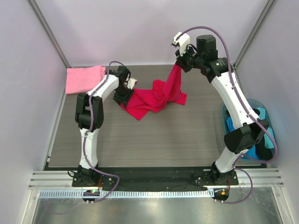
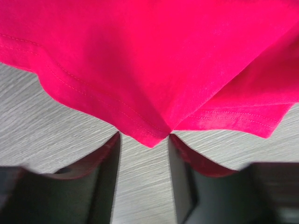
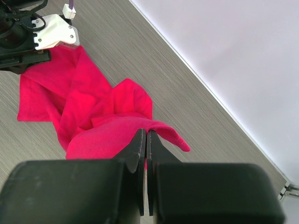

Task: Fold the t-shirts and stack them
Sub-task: Flatten the tshirt out

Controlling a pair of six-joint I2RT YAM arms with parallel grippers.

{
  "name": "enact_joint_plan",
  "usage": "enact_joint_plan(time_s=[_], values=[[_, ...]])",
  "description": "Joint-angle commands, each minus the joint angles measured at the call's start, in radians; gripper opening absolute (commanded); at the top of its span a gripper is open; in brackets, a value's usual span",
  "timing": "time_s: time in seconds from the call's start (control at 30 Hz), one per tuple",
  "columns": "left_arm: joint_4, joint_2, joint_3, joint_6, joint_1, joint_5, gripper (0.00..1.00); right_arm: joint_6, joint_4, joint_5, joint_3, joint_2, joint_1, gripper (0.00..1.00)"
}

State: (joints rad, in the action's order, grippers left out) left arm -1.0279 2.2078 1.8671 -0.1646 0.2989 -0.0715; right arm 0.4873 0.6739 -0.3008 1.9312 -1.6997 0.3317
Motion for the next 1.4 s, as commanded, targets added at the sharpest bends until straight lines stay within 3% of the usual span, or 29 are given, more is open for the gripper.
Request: enact_joint_plan(time_s=[0.0,0.1,0.37,0.73,0.97,1.23,1.37], values=[[-0.018,0.003,0.006,-0.006,-0.001,-0.007,0.43,0.007,-0.045,0.008,0.021,0.011,-0.002,0.01],[-0.023,0.013,0.009,-0.012,-0.001,-0.014,0.38,0.005,-0.043,0.009,0.023,0.011,0.0,0.01],[-0.044,0.029,0.014,-0.03,-0.001,-0.04,0.35,0.022,-0.043,0.032,0.002,0.028,0.0,0.01],[-0.046,0.012,0.003,-0.046,-0.001,-0.067,0.0,0.023,-0.043,0.038,0.003,0.028,0.0,0.01],[-0.054,-0.095,0.055,-0.058,-0.003,-0.053,0.0,0.043,-0.056,0.095,0.021,0.043,0.0,0.01],[-0.043,-0.348,0.211,-0.122,-0.018,0.036,0.0,0.016,-0.267,0.412,0.035,0.138,-0.011,0.01],[-0.026,-0.444,0.254,-0.138,-0.023,0.062,0.0,-0.01,-0.306,0.454,0.028,0.192,-0.013,0.01]])
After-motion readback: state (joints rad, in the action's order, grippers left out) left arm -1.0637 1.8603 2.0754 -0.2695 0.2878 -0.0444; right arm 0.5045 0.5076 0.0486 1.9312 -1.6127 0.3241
